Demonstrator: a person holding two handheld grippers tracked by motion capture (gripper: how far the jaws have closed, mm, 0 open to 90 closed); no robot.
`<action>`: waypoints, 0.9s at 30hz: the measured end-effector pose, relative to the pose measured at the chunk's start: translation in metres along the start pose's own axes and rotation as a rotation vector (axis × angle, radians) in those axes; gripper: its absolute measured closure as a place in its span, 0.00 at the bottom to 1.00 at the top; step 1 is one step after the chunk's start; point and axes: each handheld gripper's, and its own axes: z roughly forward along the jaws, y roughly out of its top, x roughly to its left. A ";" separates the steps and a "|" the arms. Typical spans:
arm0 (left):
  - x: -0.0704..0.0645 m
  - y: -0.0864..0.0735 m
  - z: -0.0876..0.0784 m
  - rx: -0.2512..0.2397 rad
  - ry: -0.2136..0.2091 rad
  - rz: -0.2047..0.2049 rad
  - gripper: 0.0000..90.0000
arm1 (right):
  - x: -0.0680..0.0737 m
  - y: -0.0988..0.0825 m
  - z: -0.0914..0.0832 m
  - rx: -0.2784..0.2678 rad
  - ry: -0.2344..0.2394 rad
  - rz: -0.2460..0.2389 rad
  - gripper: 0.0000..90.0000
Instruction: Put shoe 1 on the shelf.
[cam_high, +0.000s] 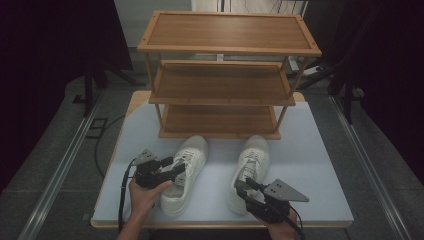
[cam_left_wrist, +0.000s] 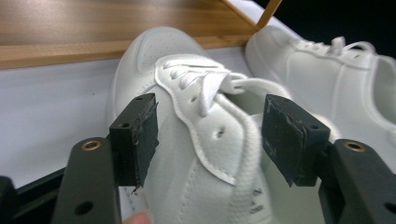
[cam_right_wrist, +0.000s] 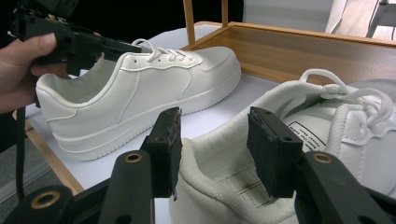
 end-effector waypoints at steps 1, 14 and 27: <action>0.001 -0.001 0.001 -0.013 0.012 -0.007 0.43 | -0.001 0.000 -0.001 0.000 0.001 0.006 0.60; 0.005 -0.005 0.006 -0.039 0.029 -0.038 0.62 | 0.000 0.001 -0.002 -0.009 -0.001 0.003 0.60; 0.009 -0.010 -0.001 -0.109 0.039 -0.032 0.88 | -0.001 0.002 -0.005 -0.024 -0.002 -0.002 0.60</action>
